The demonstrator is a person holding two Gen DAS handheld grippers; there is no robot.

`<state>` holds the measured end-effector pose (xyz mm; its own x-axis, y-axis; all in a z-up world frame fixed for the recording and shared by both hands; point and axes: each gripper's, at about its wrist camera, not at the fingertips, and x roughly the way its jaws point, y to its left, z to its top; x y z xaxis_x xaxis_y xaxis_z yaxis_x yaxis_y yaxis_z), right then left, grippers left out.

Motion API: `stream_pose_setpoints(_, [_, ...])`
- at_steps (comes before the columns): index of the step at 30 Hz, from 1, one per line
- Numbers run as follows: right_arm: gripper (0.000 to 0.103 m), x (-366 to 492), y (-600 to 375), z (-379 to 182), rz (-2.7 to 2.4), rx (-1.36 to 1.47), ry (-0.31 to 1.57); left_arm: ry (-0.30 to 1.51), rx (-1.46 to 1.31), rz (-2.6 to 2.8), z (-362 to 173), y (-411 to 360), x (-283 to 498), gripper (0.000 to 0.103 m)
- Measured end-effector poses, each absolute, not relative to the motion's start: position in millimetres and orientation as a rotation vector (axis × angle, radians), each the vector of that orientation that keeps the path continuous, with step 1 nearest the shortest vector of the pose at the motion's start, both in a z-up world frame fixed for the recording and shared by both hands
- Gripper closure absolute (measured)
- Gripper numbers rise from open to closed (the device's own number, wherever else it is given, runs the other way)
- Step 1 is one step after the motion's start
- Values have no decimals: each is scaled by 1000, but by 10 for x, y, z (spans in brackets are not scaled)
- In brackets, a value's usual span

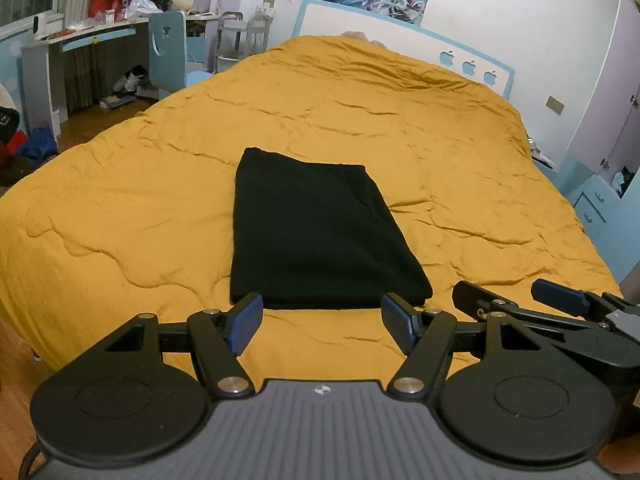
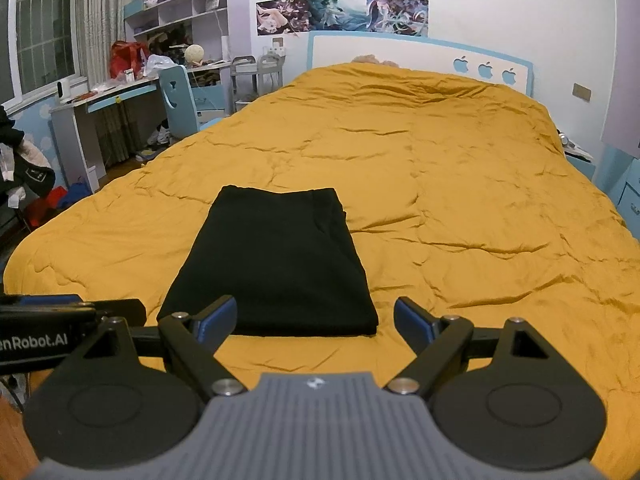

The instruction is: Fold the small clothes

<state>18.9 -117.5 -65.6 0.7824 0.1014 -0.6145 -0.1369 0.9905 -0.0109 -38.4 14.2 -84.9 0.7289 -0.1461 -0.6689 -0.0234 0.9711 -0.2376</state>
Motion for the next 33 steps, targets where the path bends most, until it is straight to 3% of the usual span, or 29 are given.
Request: stream_pose_setpoints(33, [21,234,-1137,-730,105,-58,684,806,-189,-32,-916,85,-317,23])
